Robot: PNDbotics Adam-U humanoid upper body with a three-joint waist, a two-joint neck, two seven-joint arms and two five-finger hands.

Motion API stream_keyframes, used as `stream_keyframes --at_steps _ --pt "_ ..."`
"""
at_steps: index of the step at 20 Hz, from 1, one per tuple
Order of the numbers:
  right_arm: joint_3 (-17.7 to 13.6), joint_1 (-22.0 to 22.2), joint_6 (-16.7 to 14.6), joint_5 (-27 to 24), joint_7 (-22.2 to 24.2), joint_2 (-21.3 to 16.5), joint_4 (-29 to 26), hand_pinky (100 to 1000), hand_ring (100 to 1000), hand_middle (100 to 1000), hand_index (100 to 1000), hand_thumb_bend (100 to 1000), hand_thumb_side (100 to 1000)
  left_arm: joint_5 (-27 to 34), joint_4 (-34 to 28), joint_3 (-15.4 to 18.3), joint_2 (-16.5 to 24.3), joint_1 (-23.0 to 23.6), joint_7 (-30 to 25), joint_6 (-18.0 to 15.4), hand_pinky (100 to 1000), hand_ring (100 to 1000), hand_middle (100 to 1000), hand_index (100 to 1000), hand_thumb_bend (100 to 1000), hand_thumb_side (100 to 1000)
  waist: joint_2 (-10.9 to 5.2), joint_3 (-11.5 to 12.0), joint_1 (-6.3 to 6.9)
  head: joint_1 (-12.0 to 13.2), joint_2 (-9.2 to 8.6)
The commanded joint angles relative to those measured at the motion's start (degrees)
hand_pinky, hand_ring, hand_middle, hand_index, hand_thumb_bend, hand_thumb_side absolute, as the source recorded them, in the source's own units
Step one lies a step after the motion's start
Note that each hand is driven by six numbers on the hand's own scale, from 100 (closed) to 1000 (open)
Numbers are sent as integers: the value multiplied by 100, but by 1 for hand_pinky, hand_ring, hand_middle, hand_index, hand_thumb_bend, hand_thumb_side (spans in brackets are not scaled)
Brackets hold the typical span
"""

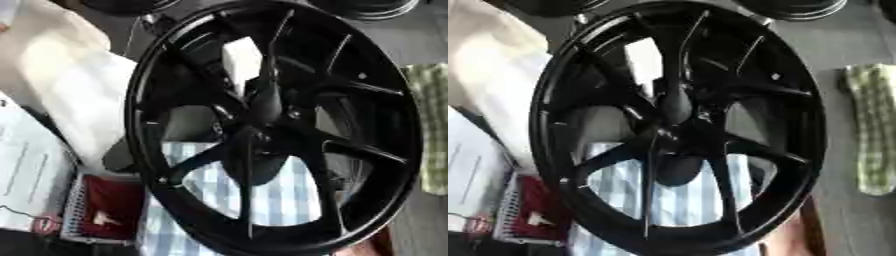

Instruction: Pull the pin out of the wheel hub.

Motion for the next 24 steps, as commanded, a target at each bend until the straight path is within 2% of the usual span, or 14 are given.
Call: stream_keyframes --at_steps 1,5,10,18,19,22,24 --pt "-88 -74 2 -33 -29 -114 -85 814 731 644 712 346 466 -5 -91 59 172 -59 -7 -2 755 779 698 757 318 736 -150 9 15 -25 -65" --pt "-81 -73 3 -29 -24 -118 -80 814 731 644 712 346 466 -106 -122 12 355 -78 -88 19 756 781 700 758 315 729 -152 8 18 -38 -50" --pt "-60 -56 11 -1 -4 -146 -61 814 731 644 712 347 467 -534 -285 -215 1038 -58 -475 113 762 780 702 762 300 705 -162 -5 44 -54 -35" --pt "-17 -59 22 45 37 -167 -33 814 731 644 712 348 468 -1299 -838 -1081 2281 226 -1238 673 778 781 714 776 310 716 -164 -53 95 -44 -57" --pt "-16 -56 23 50 42 -165 -28 814 731 644 712 348 468 -1506 -850 -1117 2433 226 -1588 712 778 781 714 776 310 716 -169 -46 88 -51 -54" --pt "-22 -26 21 63 42 -187 -13 814 730 643 711 346 469 -2275 -723 -850 2748 93 -3878 685 788 785 724 785 317 715 -193 0 95 -91 -51" --pt "-11 -18 24 74 53 -193 -3 814 730 643 711 345 470 -2561 -686 -777 2882 -59 -5017 604 796 790 729 792 325 726 -206 7 104 -105 -45"
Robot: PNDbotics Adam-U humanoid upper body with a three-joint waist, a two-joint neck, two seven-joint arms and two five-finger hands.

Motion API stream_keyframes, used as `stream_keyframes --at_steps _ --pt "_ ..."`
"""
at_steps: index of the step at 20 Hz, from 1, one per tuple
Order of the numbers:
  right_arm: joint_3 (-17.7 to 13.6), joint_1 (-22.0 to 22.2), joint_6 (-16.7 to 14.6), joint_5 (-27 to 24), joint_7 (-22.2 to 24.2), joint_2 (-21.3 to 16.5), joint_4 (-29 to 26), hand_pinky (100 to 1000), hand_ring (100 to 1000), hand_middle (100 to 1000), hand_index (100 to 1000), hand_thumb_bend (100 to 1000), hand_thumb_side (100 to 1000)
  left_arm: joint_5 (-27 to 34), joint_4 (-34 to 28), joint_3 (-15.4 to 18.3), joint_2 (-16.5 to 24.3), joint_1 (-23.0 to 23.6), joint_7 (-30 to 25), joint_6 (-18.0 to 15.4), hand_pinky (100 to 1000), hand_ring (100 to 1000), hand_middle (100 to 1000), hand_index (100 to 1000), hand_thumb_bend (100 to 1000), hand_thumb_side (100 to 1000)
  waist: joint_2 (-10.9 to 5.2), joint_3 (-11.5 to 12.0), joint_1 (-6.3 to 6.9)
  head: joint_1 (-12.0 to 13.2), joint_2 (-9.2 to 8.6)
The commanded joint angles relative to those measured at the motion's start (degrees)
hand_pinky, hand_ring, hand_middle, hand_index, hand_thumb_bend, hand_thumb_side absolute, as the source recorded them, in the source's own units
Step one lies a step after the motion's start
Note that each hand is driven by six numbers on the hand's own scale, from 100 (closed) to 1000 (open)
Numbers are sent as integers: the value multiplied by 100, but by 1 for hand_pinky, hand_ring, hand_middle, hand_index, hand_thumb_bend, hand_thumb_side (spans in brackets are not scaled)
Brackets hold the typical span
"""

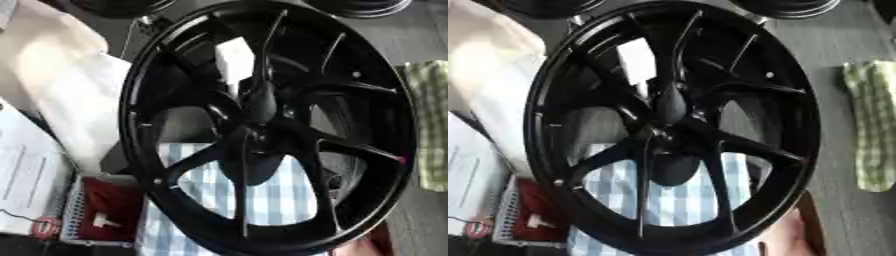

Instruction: Pull the pin out of the wheel hub.

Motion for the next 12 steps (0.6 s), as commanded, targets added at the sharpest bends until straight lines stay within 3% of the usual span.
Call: stream_keyframes --at_steps 1,4,12 --pt "-39 -66 -1 76 27 -194 -27 814 730 643 711 345 470 -457 4 188 449 -233 -1619 -82 798 781 731 795 329 726 -169 2 36 -34 -41" --pt "-21 -69 2 101 51 -192 -13 814 730 643 711 345 471 -660 -56 134 594 -565 -2291 -123 801 775 734 797 334 726 -188 -10 59 -33 -30" --pt "49 -125 12 141 118 -147 4 813 730 643 711 343 472 -749 -187 -485 693 -1627 -2985 -275 802 777 736 798 357 720 -212 -88 99 43 -5"
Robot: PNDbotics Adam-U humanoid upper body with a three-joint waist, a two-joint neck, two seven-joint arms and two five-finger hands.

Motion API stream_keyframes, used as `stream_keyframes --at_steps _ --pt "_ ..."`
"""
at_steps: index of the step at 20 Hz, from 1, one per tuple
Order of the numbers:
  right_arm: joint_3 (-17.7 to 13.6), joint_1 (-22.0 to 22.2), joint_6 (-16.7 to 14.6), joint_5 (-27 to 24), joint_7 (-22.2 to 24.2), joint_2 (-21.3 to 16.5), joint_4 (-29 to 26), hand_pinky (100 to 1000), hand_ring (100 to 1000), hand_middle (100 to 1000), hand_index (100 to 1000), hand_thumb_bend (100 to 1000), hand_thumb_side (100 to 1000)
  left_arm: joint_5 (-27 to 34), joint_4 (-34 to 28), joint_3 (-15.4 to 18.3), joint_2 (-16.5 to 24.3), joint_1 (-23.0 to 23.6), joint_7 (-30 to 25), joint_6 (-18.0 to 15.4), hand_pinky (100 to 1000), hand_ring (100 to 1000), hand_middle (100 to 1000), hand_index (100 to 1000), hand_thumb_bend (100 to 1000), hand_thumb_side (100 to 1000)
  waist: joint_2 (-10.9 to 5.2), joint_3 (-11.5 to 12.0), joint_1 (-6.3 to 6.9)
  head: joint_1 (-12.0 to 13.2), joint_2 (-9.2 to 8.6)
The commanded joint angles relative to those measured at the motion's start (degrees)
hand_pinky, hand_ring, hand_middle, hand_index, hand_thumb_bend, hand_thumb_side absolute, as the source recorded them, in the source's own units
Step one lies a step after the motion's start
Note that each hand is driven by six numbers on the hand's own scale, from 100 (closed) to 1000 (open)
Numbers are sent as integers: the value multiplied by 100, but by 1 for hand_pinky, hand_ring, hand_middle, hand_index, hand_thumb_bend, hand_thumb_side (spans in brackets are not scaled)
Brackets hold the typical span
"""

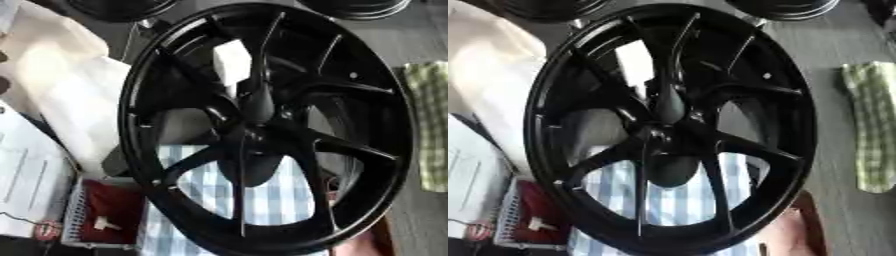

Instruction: Pull the pin out of the wheel hub.

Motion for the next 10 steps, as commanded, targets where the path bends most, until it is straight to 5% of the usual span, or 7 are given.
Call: stream_keyframes --at_steps 1,10 --pt "-12 -125 0 51 41 -143 -33 814 730 643 711 343 472 -41 -80 -216 229 -385 -252 -42 802 777 736 798 361 720 -188 -20 40 37 -6" --pt "93 -213 17 103 131 -41 -7 813 731 644 712 341 475 -88 -62 -713 -151 -1264 -665 -124 802 778 736 797 361 715 -225 -155 129 177 38"
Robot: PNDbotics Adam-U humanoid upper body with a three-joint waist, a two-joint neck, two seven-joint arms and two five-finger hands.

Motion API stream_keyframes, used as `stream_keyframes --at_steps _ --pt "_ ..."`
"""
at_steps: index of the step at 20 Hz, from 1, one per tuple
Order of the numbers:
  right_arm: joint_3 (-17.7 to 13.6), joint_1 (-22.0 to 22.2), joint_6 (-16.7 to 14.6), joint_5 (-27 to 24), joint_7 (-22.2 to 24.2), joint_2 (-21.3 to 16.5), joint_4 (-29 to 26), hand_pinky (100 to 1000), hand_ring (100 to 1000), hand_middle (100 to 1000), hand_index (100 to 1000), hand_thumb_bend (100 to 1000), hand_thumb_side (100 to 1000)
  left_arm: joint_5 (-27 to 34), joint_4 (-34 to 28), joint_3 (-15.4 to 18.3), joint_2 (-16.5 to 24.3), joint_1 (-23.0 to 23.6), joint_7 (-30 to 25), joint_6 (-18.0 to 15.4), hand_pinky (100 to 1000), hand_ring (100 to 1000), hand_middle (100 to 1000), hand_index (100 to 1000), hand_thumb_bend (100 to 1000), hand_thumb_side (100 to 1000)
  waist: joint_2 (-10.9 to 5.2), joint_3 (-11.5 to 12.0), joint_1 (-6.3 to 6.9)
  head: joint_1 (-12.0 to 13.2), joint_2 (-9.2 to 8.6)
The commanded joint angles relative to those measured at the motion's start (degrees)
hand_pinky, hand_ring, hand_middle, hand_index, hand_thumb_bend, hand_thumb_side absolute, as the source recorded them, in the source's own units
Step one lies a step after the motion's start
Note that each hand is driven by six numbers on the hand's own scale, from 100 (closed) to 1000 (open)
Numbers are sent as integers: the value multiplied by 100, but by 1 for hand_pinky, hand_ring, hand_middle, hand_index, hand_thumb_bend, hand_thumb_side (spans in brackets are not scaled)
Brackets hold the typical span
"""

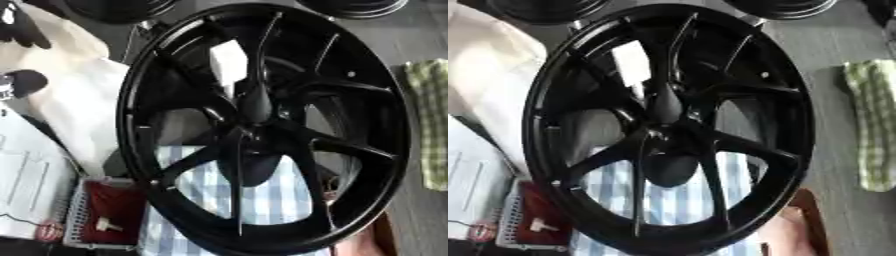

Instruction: Pull the pin out of the wheel hub.

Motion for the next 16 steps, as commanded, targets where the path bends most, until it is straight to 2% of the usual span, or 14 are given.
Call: stream_keyframes --at_steps 1,4,10,16 --pt "39 -161 8 62 80 -46 -29 814 731 644 712 341 475 -74 -52 -94 -144 -322 -113 -64 803 778 737 798 366 709 -205 -91 72 116 36" --pt "61 -188 11 97 116 -20 -10 813 731 644 712 333 473 -204 17 -299 -460 -739 -284 -104 804 778 738 798 387 677 -207 -126 110 124 29" --pt "63 -197 8 122 134 -14 13 814 731 644 712 338 478 -292 454 -750 -946 -1677 -364 -395 805 777 738 796 403 635 -170 -140 131 86 -43" --pt "107 -256 15 141 181 49 28 814 731 644 712 336 480 -464 874 -1056 -1366 -2248 -485 -652 809 783 745 800 420 629 -134 -238 142 126 -126"
